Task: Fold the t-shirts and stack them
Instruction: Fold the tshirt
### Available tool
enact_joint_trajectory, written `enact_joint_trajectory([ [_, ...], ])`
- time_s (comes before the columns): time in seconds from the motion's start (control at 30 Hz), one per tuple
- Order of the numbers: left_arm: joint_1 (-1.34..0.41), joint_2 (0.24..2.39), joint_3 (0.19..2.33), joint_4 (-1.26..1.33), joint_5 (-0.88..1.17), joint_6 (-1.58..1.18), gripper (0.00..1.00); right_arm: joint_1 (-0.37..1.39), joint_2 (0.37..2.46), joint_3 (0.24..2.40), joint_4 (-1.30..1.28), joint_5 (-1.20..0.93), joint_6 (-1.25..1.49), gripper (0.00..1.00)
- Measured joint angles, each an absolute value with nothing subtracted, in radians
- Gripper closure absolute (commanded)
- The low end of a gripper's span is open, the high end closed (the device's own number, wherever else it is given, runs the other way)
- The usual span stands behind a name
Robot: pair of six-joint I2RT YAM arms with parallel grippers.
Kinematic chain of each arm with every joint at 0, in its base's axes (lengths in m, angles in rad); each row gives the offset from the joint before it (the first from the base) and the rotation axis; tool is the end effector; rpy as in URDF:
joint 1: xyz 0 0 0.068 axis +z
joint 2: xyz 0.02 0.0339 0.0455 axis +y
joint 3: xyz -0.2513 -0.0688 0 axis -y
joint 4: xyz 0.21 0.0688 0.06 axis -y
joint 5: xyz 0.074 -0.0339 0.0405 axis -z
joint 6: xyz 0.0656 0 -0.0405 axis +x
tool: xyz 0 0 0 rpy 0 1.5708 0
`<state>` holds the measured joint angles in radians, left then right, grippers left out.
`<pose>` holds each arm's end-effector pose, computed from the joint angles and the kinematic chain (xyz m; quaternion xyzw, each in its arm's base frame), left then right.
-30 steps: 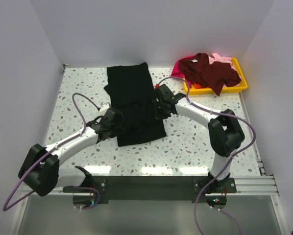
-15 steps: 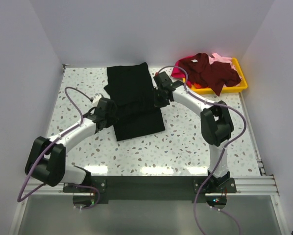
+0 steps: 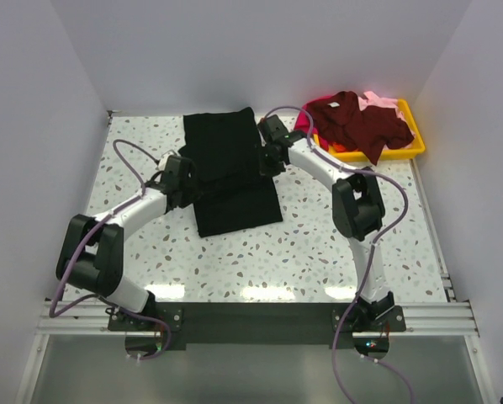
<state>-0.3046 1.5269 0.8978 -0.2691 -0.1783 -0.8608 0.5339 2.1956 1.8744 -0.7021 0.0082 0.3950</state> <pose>0.2901 -0.0790 0.1811 -0.2864 0.8960 -0.1107 0.3207 0.3944 0.2325 0.1888 -0.0657 0.9605 0.1176 0.2435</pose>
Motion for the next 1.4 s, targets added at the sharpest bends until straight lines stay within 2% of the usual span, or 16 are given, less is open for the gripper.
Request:
enact_joint_trajectory([
  [0.4, -0.258, 1.626, 0.974, -0.242, -0.159, -0.832, 1.00, 0.509, 2.304, 2.041, -0.763, 0.007, 0.380, 1.00],
  [0.47, -0.250, 1.650, 0.985, -0.230, -0.159, -0.823, 0.84, 0.501, 2.332, 2.080, -0.768, 0.007, 0.380, 0.87],
  [0.5, -0.249, 1.666, 0.994, -0.226, -0.159, -0.819, 0.73, 0.499, 2.341, 2.096, -0.772, 0.006, 0.381, 0.75],
  [0.53, -0.248, 1.681, 1.003, -0.222, -0.160, -0.813, 0.46, 0.496, 2.351, 2.111, -0.774, 0.007, 0.382, 0.50],
  [0.63, -0.247, 1.701, 1.026, -0.224, -0.168, -0.804, 0.17, 0.486, 2.357, 2.134, -0.778, 0.008, 0.374, 0.33],
  [0.7, -0.247, 1.699, 1.050, -0.230, -0.183, -0.795, 0.08, 0.482, 2.347, 2.137, -0.773, 0.008, 0.371, 0.27],
  [0.8, -0.247, 1.672, 1.073, -0.227, -0.201, -0.788, 0.07, 0.477, 2.302, 2.092, -0.760, 0.008, 0.365, 0.26],
  [1.1, -0.292, 1.503, 0.992, -0.207, -0.197, -0.746, 0.09, 0.479, 2.067, 1.776, -0.651, -0.061, 0.362, 0.26],
  [1.4, -0.382, 1.587, 0.975, -0.142, -0.072, -0.728, 0.09, 0.539, 2.019, 1.494, -0.533, -0.156, 0.384, 0.26],
])
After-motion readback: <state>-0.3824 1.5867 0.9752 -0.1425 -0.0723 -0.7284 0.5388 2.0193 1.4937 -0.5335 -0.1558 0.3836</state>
